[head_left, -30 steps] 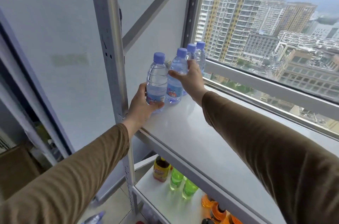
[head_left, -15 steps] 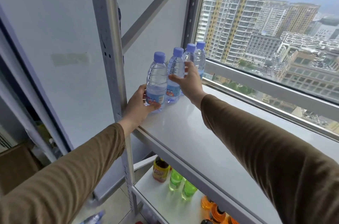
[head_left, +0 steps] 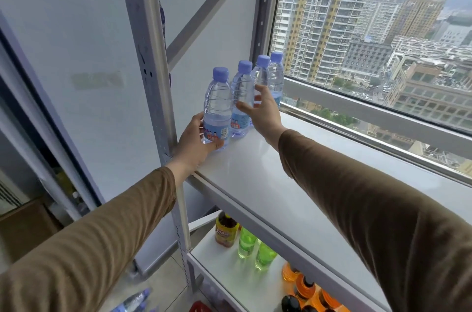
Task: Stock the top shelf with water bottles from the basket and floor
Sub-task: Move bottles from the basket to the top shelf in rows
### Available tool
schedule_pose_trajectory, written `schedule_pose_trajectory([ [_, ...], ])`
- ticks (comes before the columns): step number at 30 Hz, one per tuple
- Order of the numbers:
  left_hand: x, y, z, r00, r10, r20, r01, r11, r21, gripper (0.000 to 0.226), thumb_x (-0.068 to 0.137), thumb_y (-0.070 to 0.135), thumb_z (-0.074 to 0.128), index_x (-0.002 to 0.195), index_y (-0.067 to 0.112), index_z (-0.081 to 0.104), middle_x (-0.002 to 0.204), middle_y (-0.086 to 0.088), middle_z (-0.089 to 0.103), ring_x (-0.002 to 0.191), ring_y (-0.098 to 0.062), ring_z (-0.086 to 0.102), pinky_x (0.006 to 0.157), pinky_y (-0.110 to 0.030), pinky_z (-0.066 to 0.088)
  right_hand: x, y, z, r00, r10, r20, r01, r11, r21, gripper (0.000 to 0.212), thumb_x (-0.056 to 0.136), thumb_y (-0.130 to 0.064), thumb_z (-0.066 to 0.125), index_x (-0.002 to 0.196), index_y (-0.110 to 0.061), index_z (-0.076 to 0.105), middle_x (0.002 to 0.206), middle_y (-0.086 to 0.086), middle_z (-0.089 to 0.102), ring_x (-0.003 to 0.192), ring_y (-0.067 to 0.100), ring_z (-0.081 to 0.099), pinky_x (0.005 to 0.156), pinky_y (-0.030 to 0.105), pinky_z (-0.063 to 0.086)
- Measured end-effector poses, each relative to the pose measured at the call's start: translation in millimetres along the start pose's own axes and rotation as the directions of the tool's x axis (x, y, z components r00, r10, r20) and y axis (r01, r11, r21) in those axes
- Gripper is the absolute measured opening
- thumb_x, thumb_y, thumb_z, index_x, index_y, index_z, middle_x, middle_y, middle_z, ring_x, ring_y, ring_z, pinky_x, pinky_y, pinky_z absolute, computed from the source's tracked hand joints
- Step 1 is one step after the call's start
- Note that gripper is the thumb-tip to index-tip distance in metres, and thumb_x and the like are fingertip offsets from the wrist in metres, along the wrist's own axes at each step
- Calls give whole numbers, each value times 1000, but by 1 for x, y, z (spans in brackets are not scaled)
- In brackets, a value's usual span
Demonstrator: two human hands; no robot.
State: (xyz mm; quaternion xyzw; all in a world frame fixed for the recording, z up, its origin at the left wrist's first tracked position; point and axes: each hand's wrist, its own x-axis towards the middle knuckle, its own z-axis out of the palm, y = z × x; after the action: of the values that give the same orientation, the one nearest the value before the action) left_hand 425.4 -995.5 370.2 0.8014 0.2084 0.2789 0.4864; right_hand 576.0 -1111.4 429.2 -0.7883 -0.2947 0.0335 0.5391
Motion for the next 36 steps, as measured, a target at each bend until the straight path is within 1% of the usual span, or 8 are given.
schedule_pose_trajectory([
  [4, -9, -3, -4, 1000, 21, 5, -21, 999, 42, 88, 79, 26, 85, 150, 25, 33, 149, 2, 48, 134, -14, 45, 103, -26, 38, -19, 1, -9, 1000, 9, -23, -10, 1000, -16, 69, 92, -29, 80, 149, -15, 46, 142, 7, 58, 127, 21, 58, 113, 46, 50],
  [8, -21, -6, -14, 999, 35, 9, -36, 991, 131, 96, 79, 35, 85, 154, 21, 27, 156, -3, 39, 142, -18, 39, 115, -38, 35, -53, -7, -18, 999, -9, -40, 4, 993, -116, 64, 95, -27, 77, 150, -14, 46, 143, 8, 57, 124, 17, 54, 107, 32, 46],
  [13, -37, -5, -35, 988, 106, 110, -125, 976, 179, 91, 83, 36, 80, 155, 16, 29, 159, -6, 35, 145, -21, 35, 119, -43, 32, -109, -20, -23, 997, -72, -31, 55, 927, -370, 60, 96, -31, 75, 147, -12, 50, 146, 11, 57, 135, 28, 50, 115, 40, 41],
  [16, -55, -8, -53, 966, 188, 179, -228, 944, 240, 81, 87, 32, 77, 153, 14, 32, 157, -9, 36, 144, -23, 35, 116, -32, 29, -148, -25, -17, 997, -74, -15, 57, 869, -492, 60, 99, -35, 70, 151, -14, 47, 149, 13, 54, 140, 32, 44, 114, 40, 36],
  [23, -96, -31, -80, 861, 396, 319, -492, 807, 326, 75, 89, 34, 74, 150, 12, 37, 155, -9, 38, 144, -23, 32, 121, -37, 26, -227, -19, 9, 981, -195, 13, 150, 709, -689, 60, 99, -49, 60, 149, -16, 52, 154, 10, 53, 144, 35, 43, 119, 50, 36],
  [30, -157, -64, -88, 788, 494, 367, -610, 706, 361, 73, 88, 34, 74, 148, 10, 40, 160, -14, 31, 148, -31, 27, 122, -39, 21, -301, 11, 34, 955, -298, -5, 197, 644, -739, 54, 97, -44, 60, 146, -20, 54, 163, 8, 41, 155, 36, 30, 128, 60, 17],
  [33, -186, -97, -83, 758, 483, 439, -639, 687, 347, 73, 89, 35, 72, 150, 13, 38, 162, -13, 27, 150, -33, 24, 123, -44, 22, -338, 40, 51, 949, -316, -4, 208, 633, -745, 50, 98, -41, 61, 143, -20, 57, 162, 10, 43, 153, 36, 31, 127, 60, 21],
  [36, -209, -135, -76, 752, 415, 512, -615, 721, 319, 72, 90, 35, 71, 151, 16, 38, 162, -10, 26, 149, -31, 23, 123, -45, 22, -373, 73, 75, 960, -279, 17, 202, 652, -731, 43, 98, -35, 63, 138, -20, 59, 159, 10, 47, 150, 33, 32, 123, 58, 30],
])
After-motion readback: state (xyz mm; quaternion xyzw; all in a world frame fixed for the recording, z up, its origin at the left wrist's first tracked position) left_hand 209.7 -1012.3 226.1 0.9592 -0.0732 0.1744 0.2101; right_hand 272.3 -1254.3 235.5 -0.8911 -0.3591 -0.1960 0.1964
